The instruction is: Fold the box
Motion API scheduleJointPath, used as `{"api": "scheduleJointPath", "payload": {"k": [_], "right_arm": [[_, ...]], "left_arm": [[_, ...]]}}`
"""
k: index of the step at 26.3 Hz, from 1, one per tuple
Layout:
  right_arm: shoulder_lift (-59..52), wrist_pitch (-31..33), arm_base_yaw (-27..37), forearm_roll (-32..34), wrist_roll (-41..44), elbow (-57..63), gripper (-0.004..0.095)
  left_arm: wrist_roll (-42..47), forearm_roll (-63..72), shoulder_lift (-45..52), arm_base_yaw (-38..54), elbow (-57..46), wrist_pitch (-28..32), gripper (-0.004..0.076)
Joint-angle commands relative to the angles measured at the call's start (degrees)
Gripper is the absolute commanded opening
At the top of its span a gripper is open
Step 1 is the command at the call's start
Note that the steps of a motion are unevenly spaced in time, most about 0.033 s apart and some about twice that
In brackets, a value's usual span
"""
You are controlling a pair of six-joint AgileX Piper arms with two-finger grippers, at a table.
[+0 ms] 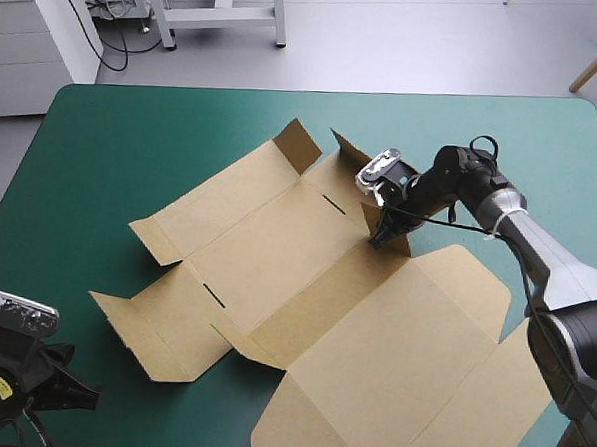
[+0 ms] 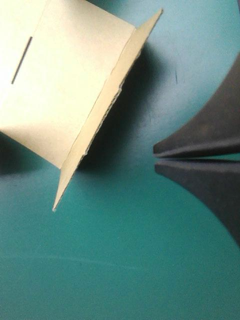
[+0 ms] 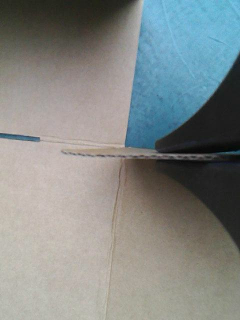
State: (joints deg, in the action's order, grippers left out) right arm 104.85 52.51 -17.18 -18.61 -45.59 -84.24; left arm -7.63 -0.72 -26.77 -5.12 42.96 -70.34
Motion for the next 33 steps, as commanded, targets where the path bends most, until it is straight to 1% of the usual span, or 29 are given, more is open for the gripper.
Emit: {"api": "scheduleJointPath", "payload": {"k": [1, 3, 6, 8, 9, 11, 12, 15, 18, 23, 26, 33], "right_arm": [[-2.73, -3.52, -2.22, 0.09, -0.84, -1.89, -0.0014], [-2.19, -3.31, -3.45, -0.12, -0.72, -3.98, -0.0014], [1.20, -2.65, -5.58, 0.07, -1.33, -10.16, -0.0016], [3.25, -1.72, -6.64, -0.17, -4.44, -13.70, -0.0019], [4.50, -1.06, -7.23, -0.61, -7.57, -16.07, -0.0019], [7.35, 0.13, -8.36, -4.26, -15.70, -20.34, -0.0019], [8.76, 0.36, -8.84, -7.68, -19.02, -22.23, -0.0020], [11.09, 2.03, -9.47, -14.14, -24.66, -25.03, -0.0019], [12.64, 3.37, -10.22, -18.18, -29.81, -26.65, -0.0019], [13.73, 3.52, -12.53, -19.74, -37.11, -27.68, -0.0020], [14.50, 3.14, -13.92, -20.18, -40.11, -28.18, -0.0019], [16.15, 3.25, -15.52, -20.72, -41.15, -29.16, -0.0020]], "left_arm": [[0.02, 1.06, -0.48, -0.02, 4.79, 1.57, -0.0010], [0.02, 2.36, -0.48, -0.02, 6.44, 0.36, -0.0010], [0.02, 3.47, -0.48, -0.02, 7.09, -0.49, -0.0010], [0.02, 3.47, -0.48, -0.02, 7.09, -0.63, -0.0010], [0.02, 3.47, -0.48, -0.02, 7.09, -0.63, -0.0010], [0.02, 3.56, -0.48, -0.02, 7.09, -0.63, -0.0010], [0.02, 3.69, -0.48, -0.02, 7.09, -0.63, -0.0010], [0.02, 4.55, -0.48, -0.02, 7.09, -0.63, -0.0010], [0.02, 4.54, -0.48, -0.02, 7.09, -0.63, -0.0010], [0.02, 4.77, -0.48, -0.02, 7.09, -0.63, -0.0010], [0.02, 4.85, -0.48, -0.02, 7.09, -0.63, -0.0010], [0.02, 4.85, -0.48, -0.02, 7.09, -0.63, -0.0010]]}}
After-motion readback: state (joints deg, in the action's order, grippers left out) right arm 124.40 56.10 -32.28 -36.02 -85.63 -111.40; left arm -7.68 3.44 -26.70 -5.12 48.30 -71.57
